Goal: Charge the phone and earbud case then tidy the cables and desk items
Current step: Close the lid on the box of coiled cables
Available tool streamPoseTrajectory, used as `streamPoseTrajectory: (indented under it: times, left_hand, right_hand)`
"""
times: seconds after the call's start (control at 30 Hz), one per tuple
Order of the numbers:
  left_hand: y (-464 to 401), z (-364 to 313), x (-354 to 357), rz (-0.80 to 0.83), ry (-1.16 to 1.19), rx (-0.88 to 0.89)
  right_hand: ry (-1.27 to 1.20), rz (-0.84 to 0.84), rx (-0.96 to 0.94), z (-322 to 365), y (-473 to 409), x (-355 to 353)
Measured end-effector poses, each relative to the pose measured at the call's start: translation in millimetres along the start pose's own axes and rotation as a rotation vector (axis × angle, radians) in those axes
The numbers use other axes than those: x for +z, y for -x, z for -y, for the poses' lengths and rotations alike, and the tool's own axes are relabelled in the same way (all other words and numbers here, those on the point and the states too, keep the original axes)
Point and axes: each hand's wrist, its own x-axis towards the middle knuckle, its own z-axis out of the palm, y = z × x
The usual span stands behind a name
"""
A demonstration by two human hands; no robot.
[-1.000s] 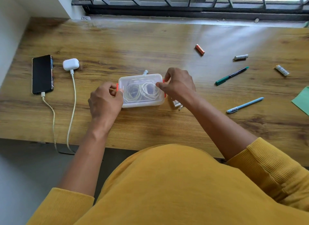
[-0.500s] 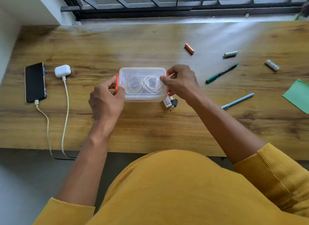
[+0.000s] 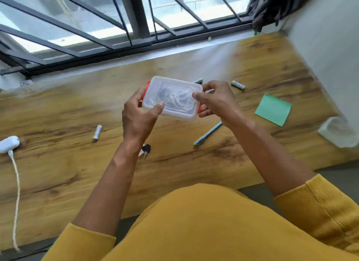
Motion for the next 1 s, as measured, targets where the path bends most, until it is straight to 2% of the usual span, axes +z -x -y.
streamPoseTrajectory:
  times: [0.3,0.43,0.67,0.8,1.0]
  left_hand:
    - [-36.7,-65.2,135.5,0.259,0.186,-0.013]
    - [-55.0,-89.1,192.7,0.344,0.180,-0.025]
    - [-91.2,-117.0,283.6,0.460,0.193,-0.082]
    - [-108.3,-122.4,329.8,0.472,0.196,-0.156]
    - [-136.0,-142.8,381.4,0.492,0.201,-0.155]
  right_hand:
    - [0.005,-0.277,0.021,-21.1,-22.1,-137.7]
    - [0.000,-0.358,0.035,-35.8,-32.6,-181.7]
    - [-0.032,-0.538,0.109,-57.3,-65.7,-233.2]
    - [-0.081,-0.617,0.158,-63.5,-83.9,-252.8]
    - [-0.086,-0.655,0.214,-67.7,-110.3,-283.4]
